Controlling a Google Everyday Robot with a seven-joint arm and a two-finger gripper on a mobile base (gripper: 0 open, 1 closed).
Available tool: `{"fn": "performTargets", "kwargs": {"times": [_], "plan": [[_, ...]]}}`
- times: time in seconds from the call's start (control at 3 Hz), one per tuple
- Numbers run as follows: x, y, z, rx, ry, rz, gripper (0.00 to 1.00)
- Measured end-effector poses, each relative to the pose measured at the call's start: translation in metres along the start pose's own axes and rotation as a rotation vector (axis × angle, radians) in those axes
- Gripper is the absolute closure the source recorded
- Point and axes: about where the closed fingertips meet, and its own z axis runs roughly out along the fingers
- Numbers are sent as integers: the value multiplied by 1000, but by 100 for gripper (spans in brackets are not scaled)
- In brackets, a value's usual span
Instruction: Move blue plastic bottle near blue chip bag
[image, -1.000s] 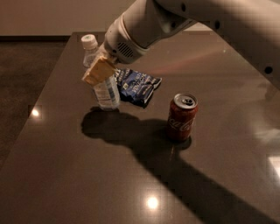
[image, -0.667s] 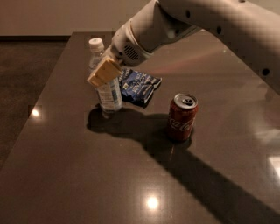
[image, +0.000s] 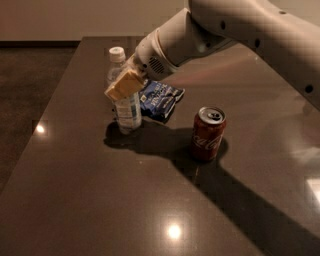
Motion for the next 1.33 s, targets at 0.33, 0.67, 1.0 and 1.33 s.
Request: {"fn": "performTargets", "kwargs": {"times": [0.33, 0.67, 1.0, 1.33], "plan": [[6, -2, 0, 5, -12, 2, 30], [11, -4, 0, 12, -18, -1, 7], [10, -3, 1, 10, -18, -3, 0], [10, -3, 1, 10, -17, -3, 0]]}}
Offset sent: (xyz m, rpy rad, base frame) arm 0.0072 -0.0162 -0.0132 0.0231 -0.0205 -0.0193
